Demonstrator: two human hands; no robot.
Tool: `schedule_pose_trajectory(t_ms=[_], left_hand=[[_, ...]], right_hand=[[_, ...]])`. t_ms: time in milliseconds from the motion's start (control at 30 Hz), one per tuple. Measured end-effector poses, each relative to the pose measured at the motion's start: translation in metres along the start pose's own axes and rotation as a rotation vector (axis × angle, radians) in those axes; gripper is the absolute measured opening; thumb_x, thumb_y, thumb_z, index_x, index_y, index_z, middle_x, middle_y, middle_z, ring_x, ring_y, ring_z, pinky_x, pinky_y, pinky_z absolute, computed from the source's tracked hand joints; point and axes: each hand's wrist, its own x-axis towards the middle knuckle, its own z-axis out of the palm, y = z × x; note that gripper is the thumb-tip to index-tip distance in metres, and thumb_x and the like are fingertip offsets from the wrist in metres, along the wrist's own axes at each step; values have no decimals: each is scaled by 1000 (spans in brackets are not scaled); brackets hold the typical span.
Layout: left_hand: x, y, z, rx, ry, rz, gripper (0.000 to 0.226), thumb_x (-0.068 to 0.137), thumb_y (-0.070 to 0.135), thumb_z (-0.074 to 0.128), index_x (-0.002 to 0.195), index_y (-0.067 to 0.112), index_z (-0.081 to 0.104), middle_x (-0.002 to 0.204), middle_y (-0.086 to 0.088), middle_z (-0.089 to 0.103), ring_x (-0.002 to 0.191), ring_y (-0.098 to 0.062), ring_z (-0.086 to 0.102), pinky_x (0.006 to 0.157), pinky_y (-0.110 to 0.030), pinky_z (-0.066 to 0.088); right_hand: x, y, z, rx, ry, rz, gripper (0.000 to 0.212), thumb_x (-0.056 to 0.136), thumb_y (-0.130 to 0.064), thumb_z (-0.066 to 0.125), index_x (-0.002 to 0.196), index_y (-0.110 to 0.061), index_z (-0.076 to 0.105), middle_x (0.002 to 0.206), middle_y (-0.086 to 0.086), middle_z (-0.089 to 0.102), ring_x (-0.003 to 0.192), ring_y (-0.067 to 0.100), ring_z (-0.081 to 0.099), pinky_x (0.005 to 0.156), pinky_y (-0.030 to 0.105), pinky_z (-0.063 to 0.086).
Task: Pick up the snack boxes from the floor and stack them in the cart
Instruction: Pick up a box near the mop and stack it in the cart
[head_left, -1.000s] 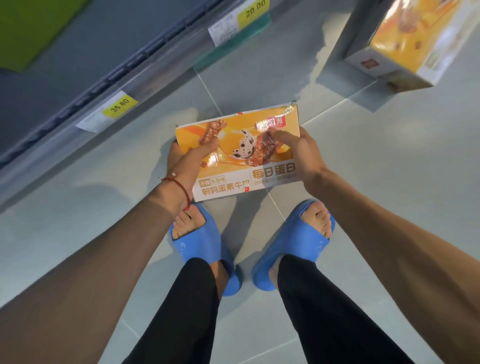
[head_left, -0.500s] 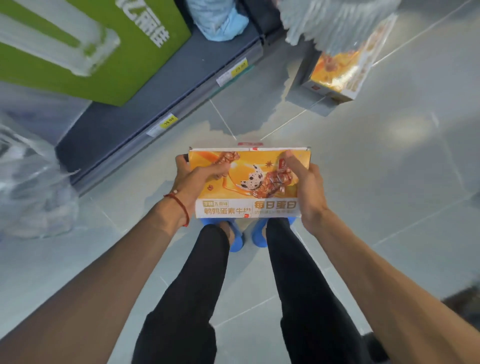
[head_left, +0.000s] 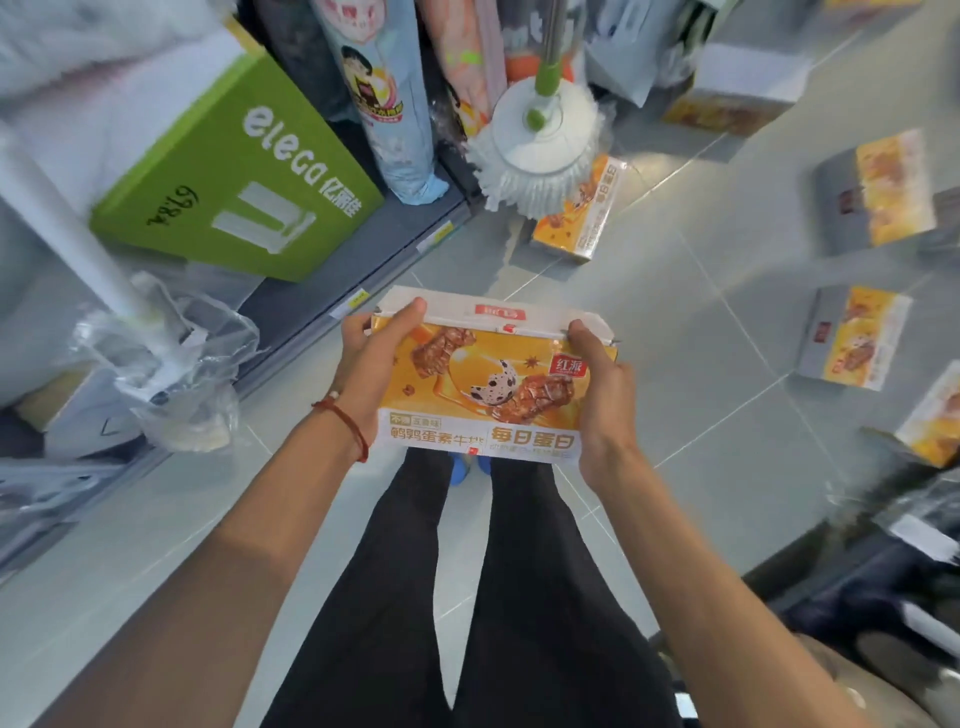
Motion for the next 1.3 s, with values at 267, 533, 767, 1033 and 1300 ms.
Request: schedule_pose_trajectory(t_ms=[267, 533, 767, 1033, 1300], left_hand=[[-100, 56, 22, -64, -121, 107, 31, 88, 24, 73, 115, 27, 58, 89, 2, 79, 77, -18, 76, 72, -35, 60], [-152, 100, 38, 52, -268, 231, 47, 79, 17, 71, 126, 17, 65, 108, -9, 76, 89, -28, 72, 72, -35, 59], [-155, 117, 35, 188, -486, 269, 49, 71, 17, 65, 120, 20, 64, 103, -9, 75, 91, -31, 70, 73, -39, 57], [-144, 122, 15, 489, -750, 278, 61, 71, 25, 66, 132, 24, 59, 119, -7, 73, 112, -33, 68, 92, -56, 55], [-166, 92, 10, 775, -955, 277, 54, 85, 32, 74, 136, 31, 57, 118, -2, 75, 107, -28, 72, 90, -49, 59]], right_hand=[[-94, -53, -51, 116, 1, -112, 42, 94, -46, 65, 125, -21, 54, 104, 3, 79, 89, 20, 78, 80, 37, 55], [-153, -74, -80, 286, -2, -199, 16, 98, -31, 59, 113, -24, 58, 101, 5, 80, 90, 25, 77, 73, 35, 54], [-188, -53, -71, 437, 91, -279, 58, 75, -43, 61, 128, -20, 55, 107, 9, 78, 93, 27, 77, 67, 32, 59], [-234, 8, -25, 690, 312, -292, 57, 74, -38, 63, 130, -27, 57, 112, 7, 77, 100, 30, 75, 79, 41, 61], [-290, 83, 13, 970, 515, -254, 57, 74, -35, 64, 130, -25, 60, 111, 9, 77, 99, 30, 75, 85, 49, 58]])
